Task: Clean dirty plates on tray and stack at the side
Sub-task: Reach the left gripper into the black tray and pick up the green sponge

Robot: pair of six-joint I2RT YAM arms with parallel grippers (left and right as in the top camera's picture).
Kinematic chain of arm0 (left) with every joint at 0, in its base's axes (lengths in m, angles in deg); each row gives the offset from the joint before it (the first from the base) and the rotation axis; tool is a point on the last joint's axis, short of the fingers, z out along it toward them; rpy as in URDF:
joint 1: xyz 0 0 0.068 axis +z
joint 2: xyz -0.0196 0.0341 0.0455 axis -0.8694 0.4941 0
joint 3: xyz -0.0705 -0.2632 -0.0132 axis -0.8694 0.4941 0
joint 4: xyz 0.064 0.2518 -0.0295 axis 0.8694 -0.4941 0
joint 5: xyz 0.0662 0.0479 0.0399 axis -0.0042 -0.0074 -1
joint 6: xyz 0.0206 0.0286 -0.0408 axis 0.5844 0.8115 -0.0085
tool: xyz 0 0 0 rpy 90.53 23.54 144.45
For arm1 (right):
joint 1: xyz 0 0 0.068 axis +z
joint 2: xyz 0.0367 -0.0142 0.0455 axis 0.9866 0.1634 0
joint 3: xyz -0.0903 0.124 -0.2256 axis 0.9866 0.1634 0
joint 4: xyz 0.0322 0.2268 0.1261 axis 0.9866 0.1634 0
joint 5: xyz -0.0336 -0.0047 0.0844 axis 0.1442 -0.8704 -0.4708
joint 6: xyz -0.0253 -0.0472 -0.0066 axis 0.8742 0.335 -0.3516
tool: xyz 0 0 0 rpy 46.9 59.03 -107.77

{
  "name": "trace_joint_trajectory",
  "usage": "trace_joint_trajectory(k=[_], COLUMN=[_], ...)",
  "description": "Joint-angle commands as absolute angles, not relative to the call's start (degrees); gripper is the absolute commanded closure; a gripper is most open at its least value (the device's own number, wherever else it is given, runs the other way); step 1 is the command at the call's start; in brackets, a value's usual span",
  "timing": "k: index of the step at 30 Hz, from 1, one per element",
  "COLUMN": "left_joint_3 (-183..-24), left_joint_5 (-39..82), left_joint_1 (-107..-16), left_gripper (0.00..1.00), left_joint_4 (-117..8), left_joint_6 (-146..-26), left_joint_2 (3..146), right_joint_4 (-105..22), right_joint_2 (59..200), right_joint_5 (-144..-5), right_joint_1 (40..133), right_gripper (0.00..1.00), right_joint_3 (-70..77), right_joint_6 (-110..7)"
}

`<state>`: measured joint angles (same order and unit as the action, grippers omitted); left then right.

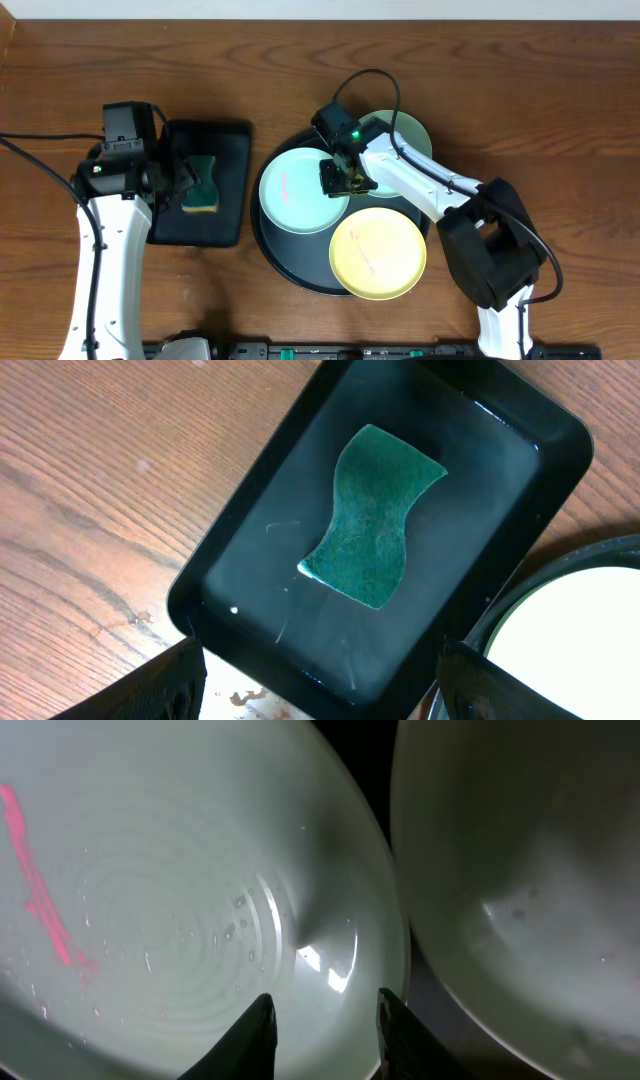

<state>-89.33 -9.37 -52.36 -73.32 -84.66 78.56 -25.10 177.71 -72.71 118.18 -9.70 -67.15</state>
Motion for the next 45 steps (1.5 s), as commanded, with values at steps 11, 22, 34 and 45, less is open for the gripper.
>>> trace_joint_trajectory(k=[11,22,34,45], left_joint_3=[-90.4,-90.4,-90.4,-90.1], left_joint_5=[-11.2,-11.2,-11.2,-11.2], left_joint_1=[-52.2,-52.2,-52.2,-52.2], left_gripper=[0.25,0.25,0.25,0.25], left_joint_4=[-73.3,-72.4,-71.3,-70.2], left_joint_6=[-84.2,-84.2,-84.2,-84.2], left_joint_2=[80.9,85.4,86.1,86.3], right_joint_4=[-24.9,-18.9,-22.6,-23.8], right_joint_2=[177.6,176.5,180.9,182.3], right_joint_5=[-72.9,-69.9,-71.3,-71.1], right_joint_1=[118.0,118.0,116.7,116.5], right_gripper=[0.77,0.64,0.72,0.90], right_joint_3=[-11.5,-11.8,-11.7,-11.7], right_joint_6=[-64.2,-66.3,-66.4,-67.8])
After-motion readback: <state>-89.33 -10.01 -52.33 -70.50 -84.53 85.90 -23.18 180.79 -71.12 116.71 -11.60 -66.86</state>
